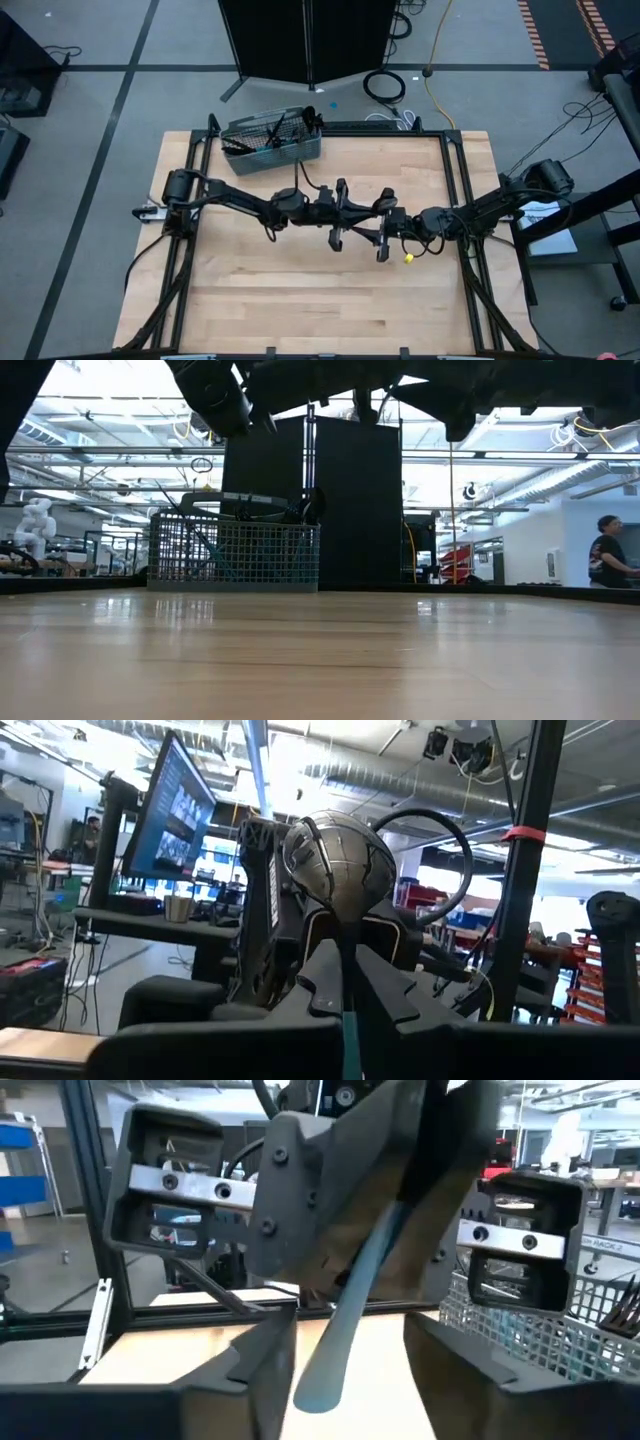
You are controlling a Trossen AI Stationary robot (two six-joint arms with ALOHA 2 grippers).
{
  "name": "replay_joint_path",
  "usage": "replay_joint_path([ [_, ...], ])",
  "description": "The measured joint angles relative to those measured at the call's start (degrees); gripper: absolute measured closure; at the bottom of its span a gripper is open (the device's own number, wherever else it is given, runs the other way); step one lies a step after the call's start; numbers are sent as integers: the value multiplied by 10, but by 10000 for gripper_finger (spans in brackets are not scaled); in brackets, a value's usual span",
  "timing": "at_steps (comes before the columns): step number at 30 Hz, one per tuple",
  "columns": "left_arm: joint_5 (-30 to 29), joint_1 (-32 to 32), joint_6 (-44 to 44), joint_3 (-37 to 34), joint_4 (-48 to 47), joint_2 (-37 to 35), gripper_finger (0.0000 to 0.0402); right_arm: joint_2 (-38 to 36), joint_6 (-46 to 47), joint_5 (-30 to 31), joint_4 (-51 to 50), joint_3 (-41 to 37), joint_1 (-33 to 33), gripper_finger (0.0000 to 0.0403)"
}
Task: Sort silverware
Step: Put the blue spoon into the silverware basket
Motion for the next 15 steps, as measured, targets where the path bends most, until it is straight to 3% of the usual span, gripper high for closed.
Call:
replay_joint_path([
  [9, -2, 1, 17, 0, 0, 0, 402, -1, -2, -3, -7, 0, 0, 386],
  [15, 6, 1, 17, -2, -8, 1, 401, -6, 9, -2, -57, 2, 1, 388],
])
